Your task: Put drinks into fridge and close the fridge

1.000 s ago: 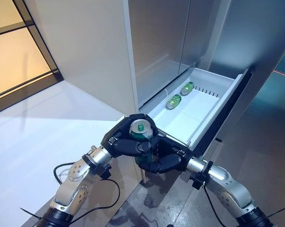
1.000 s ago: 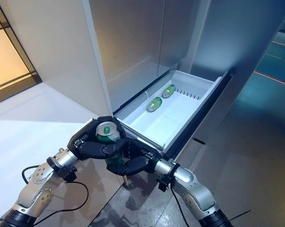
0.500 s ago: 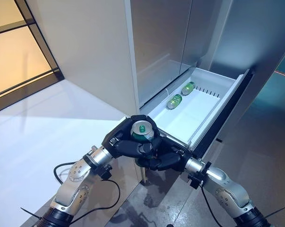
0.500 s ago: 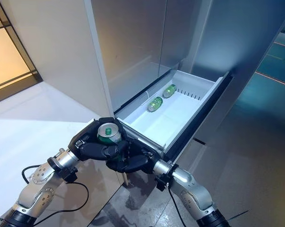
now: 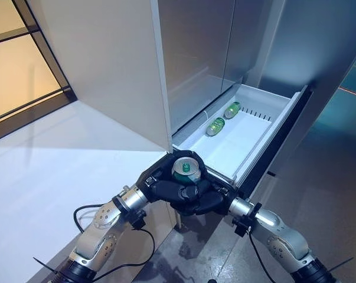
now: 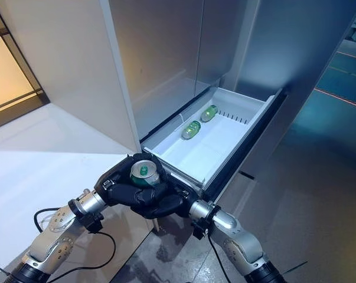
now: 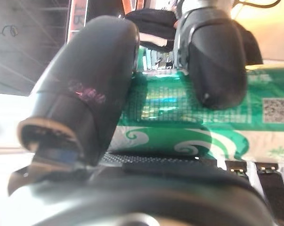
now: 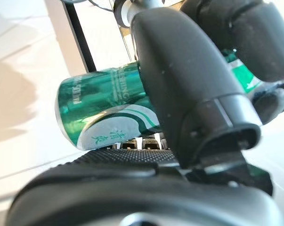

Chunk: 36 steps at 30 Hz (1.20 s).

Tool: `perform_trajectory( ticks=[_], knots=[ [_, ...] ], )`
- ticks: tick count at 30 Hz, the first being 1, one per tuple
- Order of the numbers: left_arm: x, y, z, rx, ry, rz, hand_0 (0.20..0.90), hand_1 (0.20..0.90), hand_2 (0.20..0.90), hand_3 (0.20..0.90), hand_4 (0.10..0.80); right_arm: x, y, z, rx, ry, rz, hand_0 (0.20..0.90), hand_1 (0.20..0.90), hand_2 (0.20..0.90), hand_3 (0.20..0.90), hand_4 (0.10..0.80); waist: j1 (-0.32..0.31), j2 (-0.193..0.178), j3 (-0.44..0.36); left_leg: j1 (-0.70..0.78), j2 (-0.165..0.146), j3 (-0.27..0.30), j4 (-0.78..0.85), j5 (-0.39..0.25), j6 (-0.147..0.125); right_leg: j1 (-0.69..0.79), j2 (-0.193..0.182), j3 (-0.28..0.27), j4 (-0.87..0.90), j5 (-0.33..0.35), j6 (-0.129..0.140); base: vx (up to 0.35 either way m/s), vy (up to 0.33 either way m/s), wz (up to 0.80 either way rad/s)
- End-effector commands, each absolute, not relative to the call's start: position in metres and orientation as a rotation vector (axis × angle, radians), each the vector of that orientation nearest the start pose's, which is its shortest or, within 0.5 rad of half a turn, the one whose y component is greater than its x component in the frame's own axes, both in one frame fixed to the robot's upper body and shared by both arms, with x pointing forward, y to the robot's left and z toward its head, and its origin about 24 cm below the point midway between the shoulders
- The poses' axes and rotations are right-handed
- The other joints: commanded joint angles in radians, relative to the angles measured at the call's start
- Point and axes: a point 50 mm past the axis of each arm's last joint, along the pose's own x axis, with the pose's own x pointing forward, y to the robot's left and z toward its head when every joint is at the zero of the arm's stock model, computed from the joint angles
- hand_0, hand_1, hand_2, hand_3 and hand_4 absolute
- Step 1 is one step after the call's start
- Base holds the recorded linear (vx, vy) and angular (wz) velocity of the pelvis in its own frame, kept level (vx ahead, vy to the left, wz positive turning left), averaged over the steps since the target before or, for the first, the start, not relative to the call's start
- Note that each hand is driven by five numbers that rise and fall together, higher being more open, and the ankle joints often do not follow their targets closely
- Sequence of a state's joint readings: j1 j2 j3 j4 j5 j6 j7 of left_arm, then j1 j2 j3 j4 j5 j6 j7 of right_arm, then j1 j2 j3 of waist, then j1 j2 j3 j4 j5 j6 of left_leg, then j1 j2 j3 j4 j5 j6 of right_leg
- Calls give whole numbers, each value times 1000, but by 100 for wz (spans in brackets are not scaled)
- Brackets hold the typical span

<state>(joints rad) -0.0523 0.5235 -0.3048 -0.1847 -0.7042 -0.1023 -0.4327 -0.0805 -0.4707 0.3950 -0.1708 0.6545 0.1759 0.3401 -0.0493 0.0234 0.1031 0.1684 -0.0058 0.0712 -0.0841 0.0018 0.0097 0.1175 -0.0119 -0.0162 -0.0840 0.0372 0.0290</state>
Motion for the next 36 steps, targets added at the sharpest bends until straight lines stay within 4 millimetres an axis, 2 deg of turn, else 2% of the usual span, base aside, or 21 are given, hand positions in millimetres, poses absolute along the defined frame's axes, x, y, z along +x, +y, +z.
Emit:
perform_trajectory(
  ticks=[1, 11, 27, 33, 36],
  knots=[
    [243, 110, 184, -270, -658, -893, 300, 300, 300, 200, 100, 245, -79, 143, 219, -291, 922, 900, 900, 900, 900, 800, -5, -12, -52, -18, -54, -46, 41, -65, 38, -27, 34, -12, 118, -106, 25, 0, 0, 0],
    [242, 114, 187, -291, -699, -852, 300, 300, 300, 200, 100, 244, -77, 131, 238, -204, 927, 900, 900, 900, 900, 800, -8, -11, -52, -18, -53, -39, 41, -65, 36, -30, 32, -13, 120, -105, 27, 0, 0, 0],
    [243, 114, 192, -296, -712, -809, 300, 300, 300, 200, 100, 253, -89, 143, -82, -359, 778, 900, 900, 900, 900, 800, -12, -12, -53, -16, -56, -48, 29, -63, 38, -32, 39, 9, 115, -99, 32, -6, 0, -2],
    [242, 118, 192, -283, -715, -806, 300, 300, 300, 200, 100, 253, -92, 142, -101, -346, 763, 900, 900, 900, 900, 800, -17, -17, -55, -17, -52, -36, 21, -60, 36, -39, 43, 18, 111, -94, 36, -7, -16, 0],
    [240, 120, 189, -268, -708, -802, 300, 300, 300, 200, 100, 251, -92, 136, -29, -285, 792, 900, 900, 900, 900, 800, -20, -18, -56, -20, -48, -24, 22, -58, 35, -43, 45, 25, 115, -94, 38, 0, 0, 0]
  ],
)
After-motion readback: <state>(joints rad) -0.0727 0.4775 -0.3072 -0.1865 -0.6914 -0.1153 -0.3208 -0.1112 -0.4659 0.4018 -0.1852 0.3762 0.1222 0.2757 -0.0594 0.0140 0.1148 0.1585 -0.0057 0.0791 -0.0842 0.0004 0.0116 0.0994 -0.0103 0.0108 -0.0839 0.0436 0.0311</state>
